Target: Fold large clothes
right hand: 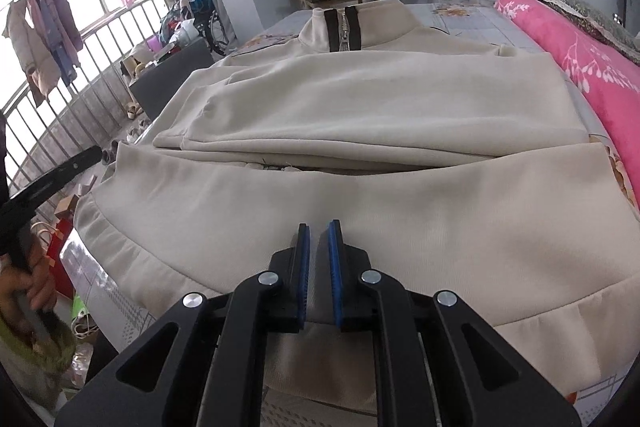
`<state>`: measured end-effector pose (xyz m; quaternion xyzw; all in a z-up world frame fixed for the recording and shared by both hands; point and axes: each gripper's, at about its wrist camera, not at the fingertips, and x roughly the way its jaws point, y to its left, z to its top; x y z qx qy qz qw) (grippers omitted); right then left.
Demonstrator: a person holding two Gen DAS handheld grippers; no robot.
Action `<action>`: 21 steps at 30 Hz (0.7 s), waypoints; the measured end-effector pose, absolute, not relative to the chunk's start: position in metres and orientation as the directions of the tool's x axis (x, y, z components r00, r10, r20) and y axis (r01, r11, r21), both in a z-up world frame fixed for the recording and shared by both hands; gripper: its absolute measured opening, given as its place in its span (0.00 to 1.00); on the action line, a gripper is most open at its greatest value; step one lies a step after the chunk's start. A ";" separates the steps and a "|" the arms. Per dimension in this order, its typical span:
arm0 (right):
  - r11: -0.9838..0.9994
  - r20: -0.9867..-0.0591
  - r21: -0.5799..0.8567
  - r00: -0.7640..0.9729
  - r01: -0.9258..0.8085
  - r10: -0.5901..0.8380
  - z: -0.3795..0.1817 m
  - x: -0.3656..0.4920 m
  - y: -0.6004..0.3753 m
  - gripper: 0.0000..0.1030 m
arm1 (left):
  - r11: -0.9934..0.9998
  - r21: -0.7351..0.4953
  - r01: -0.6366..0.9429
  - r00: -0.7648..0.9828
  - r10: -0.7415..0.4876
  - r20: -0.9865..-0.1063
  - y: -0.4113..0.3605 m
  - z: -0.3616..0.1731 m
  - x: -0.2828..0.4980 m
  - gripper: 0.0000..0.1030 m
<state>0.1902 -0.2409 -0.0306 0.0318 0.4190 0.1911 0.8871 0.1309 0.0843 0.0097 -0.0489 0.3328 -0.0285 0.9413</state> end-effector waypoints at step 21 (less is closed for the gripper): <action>0.997 -0.697 -0.067 0.716 -0.025 -0.028 0.010 0.166 -0.322 0.27 | 0.992 -0.025 0.126 0.663 -0.103 -0.742 0.013 -0.025 0.139 0.15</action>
